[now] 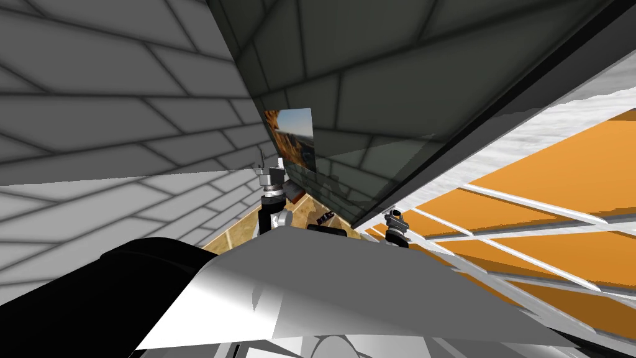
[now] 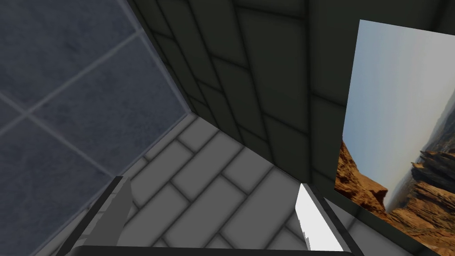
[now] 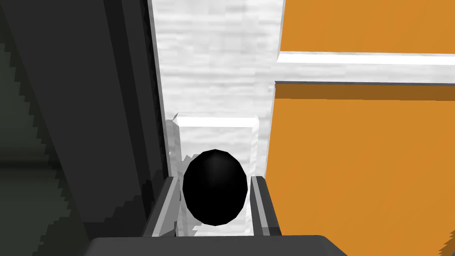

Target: Pull the door open

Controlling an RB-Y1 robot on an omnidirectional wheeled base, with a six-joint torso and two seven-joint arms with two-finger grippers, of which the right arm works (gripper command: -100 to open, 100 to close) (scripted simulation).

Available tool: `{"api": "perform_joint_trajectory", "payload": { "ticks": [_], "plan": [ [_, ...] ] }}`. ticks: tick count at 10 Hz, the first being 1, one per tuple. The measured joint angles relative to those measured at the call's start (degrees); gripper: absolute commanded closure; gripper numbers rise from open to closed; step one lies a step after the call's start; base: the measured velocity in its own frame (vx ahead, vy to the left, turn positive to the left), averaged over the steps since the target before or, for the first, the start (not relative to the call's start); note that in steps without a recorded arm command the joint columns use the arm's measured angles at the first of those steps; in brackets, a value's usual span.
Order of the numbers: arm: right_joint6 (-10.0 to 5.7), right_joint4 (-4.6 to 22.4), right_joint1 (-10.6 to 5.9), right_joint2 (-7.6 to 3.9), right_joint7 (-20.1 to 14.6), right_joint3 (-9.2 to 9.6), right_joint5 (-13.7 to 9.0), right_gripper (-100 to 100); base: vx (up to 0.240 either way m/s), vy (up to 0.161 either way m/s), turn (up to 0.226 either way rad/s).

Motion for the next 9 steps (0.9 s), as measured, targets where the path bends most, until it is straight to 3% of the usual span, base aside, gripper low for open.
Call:
{"api": "perform_joint_trajectory", "payload": {
  "ticks": [3, 6, 7, 9],
  "plan": [
    [0.03, 0.0, 0.0, -0.01, 0.0, 0.0, 0.0, 100, -0.04, -0.006, 0.015],
    [-0.22, -1.3, 0.24, -0.76, -0.82, 1.27, 0.75, 100, -0.185, 0.0, 0.056],
    [-0.65, -0.5, -0.2, -0.97, -1.57, 2.07, 1.22, 100, -0.222, 0.004, 0.057],
    [-0.6, -1.87, 0.73, -1.41, -2.44, 3.58, 2.02, 100, -0.239, -0.008, 0.071]
  ]
}}
